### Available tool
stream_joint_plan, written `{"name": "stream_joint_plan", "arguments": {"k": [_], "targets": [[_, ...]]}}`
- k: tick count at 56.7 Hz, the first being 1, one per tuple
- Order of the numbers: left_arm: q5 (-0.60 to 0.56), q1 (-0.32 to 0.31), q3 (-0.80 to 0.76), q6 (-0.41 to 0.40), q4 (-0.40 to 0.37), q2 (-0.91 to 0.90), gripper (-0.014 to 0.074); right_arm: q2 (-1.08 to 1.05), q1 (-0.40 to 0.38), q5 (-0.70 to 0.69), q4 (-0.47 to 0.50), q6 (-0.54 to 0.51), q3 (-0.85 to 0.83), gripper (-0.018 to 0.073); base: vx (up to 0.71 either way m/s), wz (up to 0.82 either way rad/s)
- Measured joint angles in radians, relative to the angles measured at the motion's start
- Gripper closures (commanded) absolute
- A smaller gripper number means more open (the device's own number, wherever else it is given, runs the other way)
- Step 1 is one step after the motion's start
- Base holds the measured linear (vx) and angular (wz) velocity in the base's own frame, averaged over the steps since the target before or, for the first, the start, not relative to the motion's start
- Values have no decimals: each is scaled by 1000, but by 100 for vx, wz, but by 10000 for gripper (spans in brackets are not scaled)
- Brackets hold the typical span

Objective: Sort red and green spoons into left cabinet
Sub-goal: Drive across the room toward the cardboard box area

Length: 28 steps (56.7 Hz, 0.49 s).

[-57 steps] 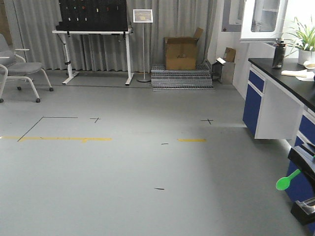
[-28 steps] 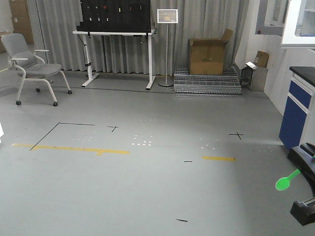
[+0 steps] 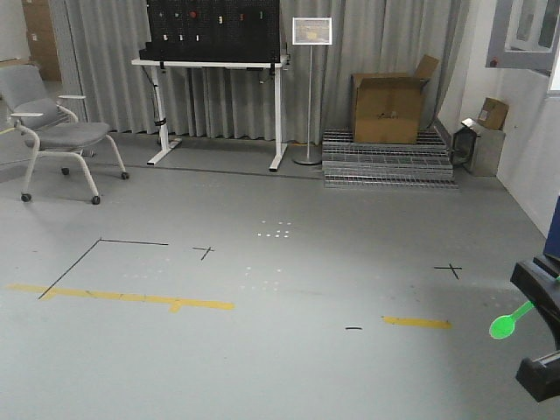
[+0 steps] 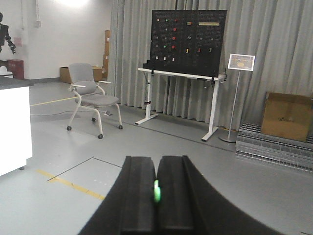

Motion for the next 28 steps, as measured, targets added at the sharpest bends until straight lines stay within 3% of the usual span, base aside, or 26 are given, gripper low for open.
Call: {"name": "stream_joint_plan", "arguments": {"k": [28], "targets": [[0, 0, 0, 0, 0, 0, 600, 0, 0, 0, 0, 0, 0, 565, 58, -5]]}}
